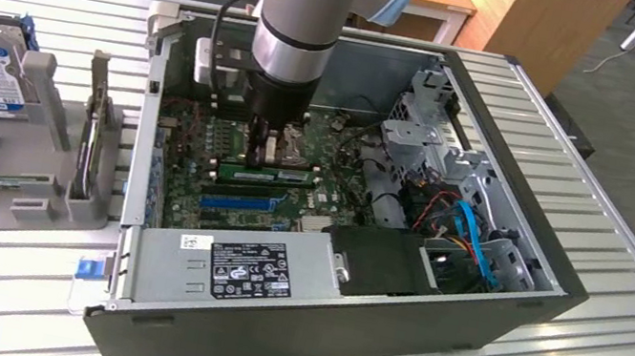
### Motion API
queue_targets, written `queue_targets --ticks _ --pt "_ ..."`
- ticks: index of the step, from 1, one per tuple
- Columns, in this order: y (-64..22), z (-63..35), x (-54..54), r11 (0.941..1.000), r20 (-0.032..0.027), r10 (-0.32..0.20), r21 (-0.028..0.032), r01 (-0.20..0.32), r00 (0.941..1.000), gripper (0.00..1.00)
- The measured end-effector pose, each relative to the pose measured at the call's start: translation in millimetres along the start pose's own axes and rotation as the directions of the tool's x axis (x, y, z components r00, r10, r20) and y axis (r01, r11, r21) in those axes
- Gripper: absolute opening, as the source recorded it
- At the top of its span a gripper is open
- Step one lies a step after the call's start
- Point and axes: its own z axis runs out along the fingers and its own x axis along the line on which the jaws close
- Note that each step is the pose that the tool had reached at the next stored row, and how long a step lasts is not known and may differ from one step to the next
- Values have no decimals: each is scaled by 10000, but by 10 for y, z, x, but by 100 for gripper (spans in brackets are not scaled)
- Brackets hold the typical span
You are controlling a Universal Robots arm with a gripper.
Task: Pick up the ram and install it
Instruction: 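Press down the ram until it locks into place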
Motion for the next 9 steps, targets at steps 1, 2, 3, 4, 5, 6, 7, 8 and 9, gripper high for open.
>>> queue_targets --ticks 1,2,3,4,5,6,7,8,9 --pt "0 0 0 10000 1 0 0 0 10000 10" --pt "0 1 0 10000 2 0 1 0 10000 10" --pt "0 1 0 10000 1 0 1 0 10000 10" --pt "0 3 0 10000 2 0 1 0 10000 10" --pt "0 5 1 10000 3 1 1 -1 10000 10" --pt "0 7 2 10000 2 1 1 -1 10000 10" --pt "0 7 3 10000 1 0 0 0 10000 10" --pt "0 8 3 10000 1 0 0 0 10000 10" --pt "-1 8 3 10000 2 0 1 0 10000 10"
